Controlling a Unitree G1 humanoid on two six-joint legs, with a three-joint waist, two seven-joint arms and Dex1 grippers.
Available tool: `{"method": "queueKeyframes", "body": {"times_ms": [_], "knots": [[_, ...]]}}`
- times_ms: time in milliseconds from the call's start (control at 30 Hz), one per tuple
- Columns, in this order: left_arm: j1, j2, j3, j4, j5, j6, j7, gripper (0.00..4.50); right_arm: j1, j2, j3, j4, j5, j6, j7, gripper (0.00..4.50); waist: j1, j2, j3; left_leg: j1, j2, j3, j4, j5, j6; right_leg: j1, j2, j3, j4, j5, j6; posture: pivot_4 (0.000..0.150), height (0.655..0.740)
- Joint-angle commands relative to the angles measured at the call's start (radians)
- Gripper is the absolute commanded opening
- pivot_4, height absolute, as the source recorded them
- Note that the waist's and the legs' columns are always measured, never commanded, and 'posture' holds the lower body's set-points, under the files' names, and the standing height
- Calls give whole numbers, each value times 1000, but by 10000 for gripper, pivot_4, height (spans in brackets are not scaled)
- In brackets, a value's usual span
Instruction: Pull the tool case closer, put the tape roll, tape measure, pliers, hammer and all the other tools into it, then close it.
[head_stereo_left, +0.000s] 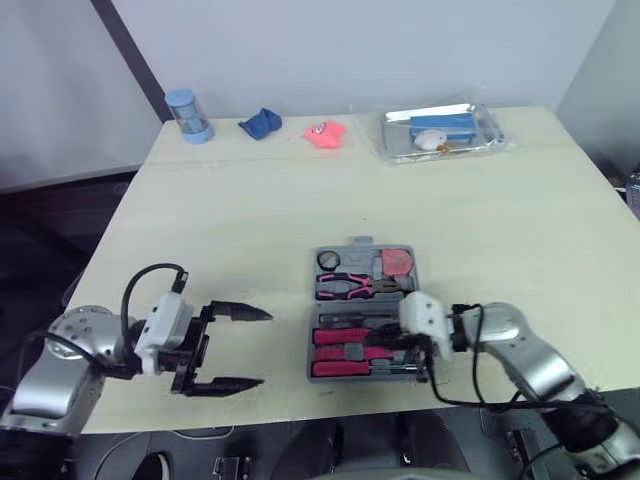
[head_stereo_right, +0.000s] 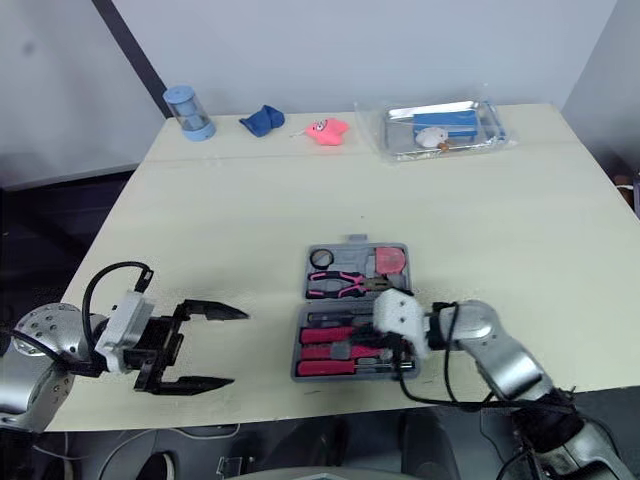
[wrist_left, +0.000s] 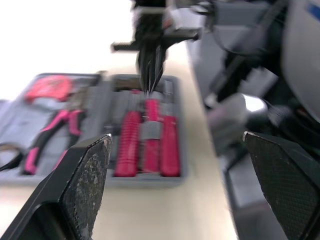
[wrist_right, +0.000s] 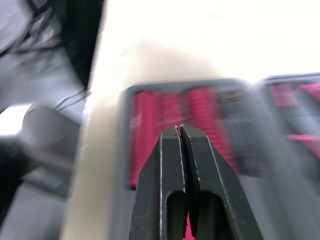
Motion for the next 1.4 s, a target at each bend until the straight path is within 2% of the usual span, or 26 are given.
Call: {"method": "queueKeyframes", "body": {"times_ms": [33,133,267,500,600,700,800,833,900,933,1400], "knots": [[2,-30,55,59,16,13,46,45000,89,-38,-159,-30,92,10,-24,801,8,0,0,0,0,0,0,0,0,0,0,0,0,0,0,1500,7400],[2,-52,74,86,26,24,64,45000,136,-43,-230,-28,121,-1,-43,801,10,0,0,0,0,0,0,0,0,0,0,0,0,0,0,1500,7400],[-42,-101,67,207,95,26,140,45000,173,-44,-324,83,101,-78,-80,801,13,0,0,2,0,0,0,0,0,2,0,0,1,0,0,1500,7400],[-161,-141,4,382,184,2,104,45000,99,-68,-256,221,7,-76,-69,801,12,0,0,2,0,0,1,0,0,2,0,0,1,0,0,1500,7400],[-229,-168,-41,478,251,-51,94,36792,47,-61,-223,281,-25,-85,-60,0,11,0,0,2,0,1,2,0,0,2,0,0,1,0,0,1500,7400],[-300,-202,-90,576,318,-108,82,22526,3,-48,-196,326,-49,-86,-56,0,11,0,0,2,-1,0,2,0,0,2,0,0,1,0,0,1500,7400],[-368,-234,-131,670,373,-151,78,11707,-28,-43,-175,361,-69,-93,-48,0,12,0,0,1,-1,0,4,0,0,2,0,-1,2,0,0,1500,7400],[-394,-247,-147,704,392,-163,78,11707,-38,-43,-168,373,-77,-97,-44,0,12,0,0,1,-1,0,4,0,0,2,0,-1,2,1,0,1500,7400],[-437,-270,-170,760,424,-187,80,1540,-52,-39,-159,392,-85,-106,-40,0,12,0,0,-1,-2,-1,7,0,0,2,0,-2,2,1,0,1500,7400],[-457,-281,-177,788,434,-197,79,161,-57,-37,-156,397,-87,-107,-38,0,12,0,0,-1,-2,-2,7,0,0,2,-1,-3,2,1,0,1500,7400],[-615,-392,-216,1018,522,-272,68,161,-85,-5,-130,417,-118,-121,-37,0,10,0,-1,-2,-3,-3,11,0,0,2,-1,-4,4,1,0,1500,7400]]}}
